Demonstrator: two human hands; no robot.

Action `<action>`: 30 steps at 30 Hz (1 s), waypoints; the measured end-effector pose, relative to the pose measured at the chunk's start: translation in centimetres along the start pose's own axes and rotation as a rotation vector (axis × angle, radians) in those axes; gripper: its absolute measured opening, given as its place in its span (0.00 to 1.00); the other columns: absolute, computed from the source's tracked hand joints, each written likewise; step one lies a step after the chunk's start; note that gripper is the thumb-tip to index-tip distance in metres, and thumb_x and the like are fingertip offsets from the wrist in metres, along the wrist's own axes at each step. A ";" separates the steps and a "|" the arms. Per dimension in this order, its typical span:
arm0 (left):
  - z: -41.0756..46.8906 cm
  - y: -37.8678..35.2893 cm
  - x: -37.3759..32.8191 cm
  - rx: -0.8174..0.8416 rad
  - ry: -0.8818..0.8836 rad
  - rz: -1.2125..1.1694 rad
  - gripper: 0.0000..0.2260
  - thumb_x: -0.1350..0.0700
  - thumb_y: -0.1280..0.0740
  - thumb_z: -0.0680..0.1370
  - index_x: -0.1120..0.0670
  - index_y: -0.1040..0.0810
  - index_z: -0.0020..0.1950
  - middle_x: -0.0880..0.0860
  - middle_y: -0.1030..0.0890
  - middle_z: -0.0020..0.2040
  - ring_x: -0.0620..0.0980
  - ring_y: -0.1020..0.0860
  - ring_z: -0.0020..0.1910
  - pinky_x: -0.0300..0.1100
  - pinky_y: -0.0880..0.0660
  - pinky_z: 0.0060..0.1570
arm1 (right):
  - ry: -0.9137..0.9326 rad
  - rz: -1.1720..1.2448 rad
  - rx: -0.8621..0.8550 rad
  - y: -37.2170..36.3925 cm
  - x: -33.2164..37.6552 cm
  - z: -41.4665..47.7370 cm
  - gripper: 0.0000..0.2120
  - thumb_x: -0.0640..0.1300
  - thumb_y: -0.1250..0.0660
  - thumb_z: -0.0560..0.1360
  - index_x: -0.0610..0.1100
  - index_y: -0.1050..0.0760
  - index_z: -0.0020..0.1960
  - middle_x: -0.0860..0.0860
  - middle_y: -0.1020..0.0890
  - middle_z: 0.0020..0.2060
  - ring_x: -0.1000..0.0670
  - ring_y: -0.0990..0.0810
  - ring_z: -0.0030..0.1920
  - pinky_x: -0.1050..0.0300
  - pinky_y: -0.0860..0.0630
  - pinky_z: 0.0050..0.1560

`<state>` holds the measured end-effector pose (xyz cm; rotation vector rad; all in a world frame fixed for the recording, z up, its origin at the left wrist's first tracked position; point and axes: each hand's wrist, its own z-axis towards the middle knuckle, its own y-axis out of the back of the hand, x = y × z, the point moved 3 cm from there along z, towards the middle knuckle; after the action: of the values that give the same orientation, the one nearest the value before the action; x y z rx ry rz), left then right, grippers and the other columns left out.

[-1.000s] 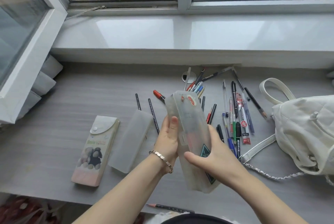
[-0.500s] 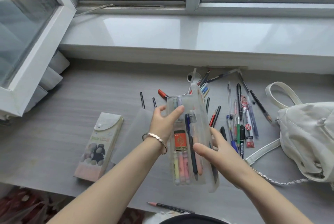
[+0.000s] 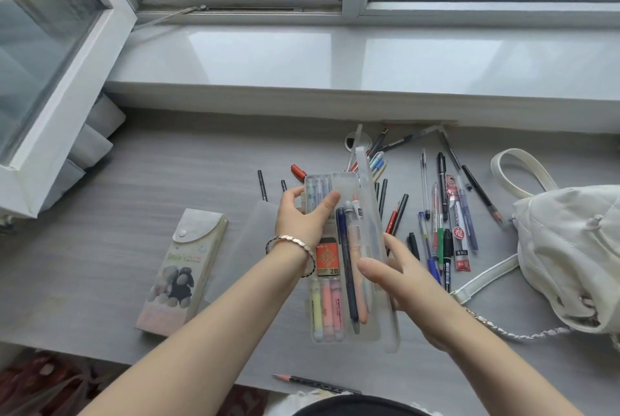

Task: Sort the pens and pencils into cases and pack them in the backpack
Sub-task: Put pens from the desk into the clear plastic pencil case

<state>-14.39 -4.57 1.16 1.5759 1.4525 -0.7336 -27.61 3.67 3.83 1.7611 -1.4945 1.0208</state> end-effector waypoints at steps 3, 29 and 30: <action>-0.2 0.0 -0.5 -0.026 -0.013 0.046 0.21 0.40 0.37 0.74 0.50 0.33 0.61 0.44 0.27 0.44 0.42 0.27 0.41 0.40 0.31 0.44 | 0.016 0.015 -0.006 0.1 0.2 0.0 0.29 0.63 0.33 0.53 0.62 0.34 0.54 0.61 0.21 0.51 0.64 0.20 0.47 0.70 0.26 0.37; -2.9 -2.2 2.3 0.331 0.290 -0.428 0.45 0.31 0.27 0.54 0.58 0.27 0.62 0.58 0.18 0.53 0.54 0.18 0.49 0.45 0.20 0.39 | 0.415 -0.780 -0.358 -1.5 1.0 0.4 0.32 0.51 0.30 0.70 0.49 0.37 0.71 0.51 0.32 0.49 0.50 0.26 0.50 0.63 0.30 0.47; -2.9 -2.1 2.3 0.327 0.293 -0.489 0.41 0.32 0.31 0.58 0.59 0.26 0.61 0.57 0.17 0.49 0.54 0.18 0.45 0.44 0.20 0.38 | 0.407 -0.696 -0.318 -1.5 1.1 0.5 0.29 0.52 0.31 0.71 0.50 0.35 0.69 0.52 0.31 0.50 0.54 0.26 0.50 0.63 0.28 0.51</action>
<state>-16.49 -0.98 0.11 1.6324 2.0577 -1.1005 -25.97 2.95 4.61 1.5426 -0.6604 0.6704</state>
